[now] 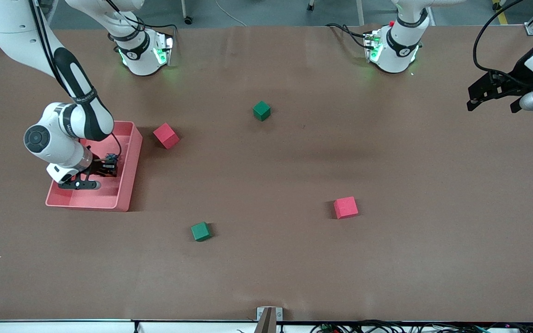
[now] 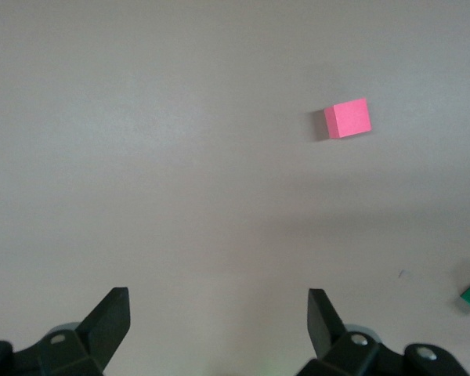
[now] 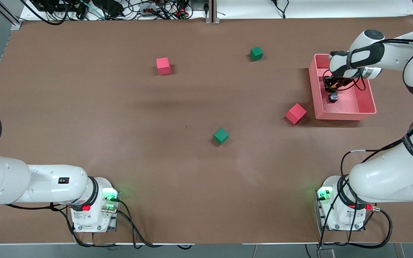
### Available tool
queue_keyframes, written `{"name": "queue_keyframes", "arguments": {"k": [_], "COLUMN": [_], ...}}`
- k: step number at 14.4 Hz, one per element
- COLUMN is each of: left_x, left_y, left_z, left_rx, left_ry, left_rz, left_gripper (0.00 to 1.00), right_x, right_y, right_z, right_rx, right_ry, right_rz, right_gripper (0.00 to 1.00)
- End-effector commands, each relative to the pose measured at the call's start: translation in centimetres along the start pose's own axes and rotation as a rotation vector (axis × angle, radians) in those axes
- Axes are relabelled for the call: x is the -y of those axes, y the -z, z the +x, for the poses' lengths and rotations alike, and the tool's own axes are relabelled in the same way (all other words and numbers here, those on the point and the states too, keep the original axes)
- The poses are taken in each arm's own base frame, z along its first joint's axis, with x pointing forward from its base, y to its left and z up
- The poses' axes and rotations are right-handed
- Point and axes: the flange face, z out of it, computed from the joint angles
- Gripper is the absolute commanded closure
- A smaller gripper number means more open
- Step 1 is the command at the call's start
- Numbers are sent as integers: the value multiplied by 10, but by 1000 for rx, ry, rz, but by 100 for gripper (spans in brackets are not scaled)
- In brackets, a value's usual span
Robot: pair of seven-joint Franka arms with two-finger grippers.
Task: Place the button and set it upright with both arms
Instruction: 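Reach the right gripper into the pink tray and grasp the yellow button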
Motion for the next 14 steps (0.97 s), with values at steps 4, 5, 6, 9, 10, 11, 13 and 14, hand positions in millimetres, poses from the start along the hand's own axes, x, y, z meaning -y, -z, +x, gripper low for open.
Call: {"name": "queue_keyframes", "arguments": {"k": [4,5,6,9,10,11,13,14], "left_x": [-3,-3,-3,-3,-3,-4,-2,-2], "left_y": [0,0,0,0,0,0,0,0], "left_z": [0,0,0,0,0,0,0,1], "left_rx": [-6,-6,-4,-4,-6,-4,-6,-6], "left_ry": [5,5,5,3,5,3,7,7], "left_rz": [4,4,4,4,2,2,1,1], "left_gripper": [0,0,0,0,0,0,0,0], "right_x": [11,11,13,24,33,48,94,130], "right_y": [59,83,109,180,205,224,251,258], "right_z": [8,13,21,46,53,57,63,63], "right_rx": [25,53,77,123,139,154,154,142], "right_ry": [7,10,17,36,53,79,110,82], "right_rz": [23,30,35,40,40,39,35,36], "right_gripper": [99,99,98,98,98,98,98,98]}}
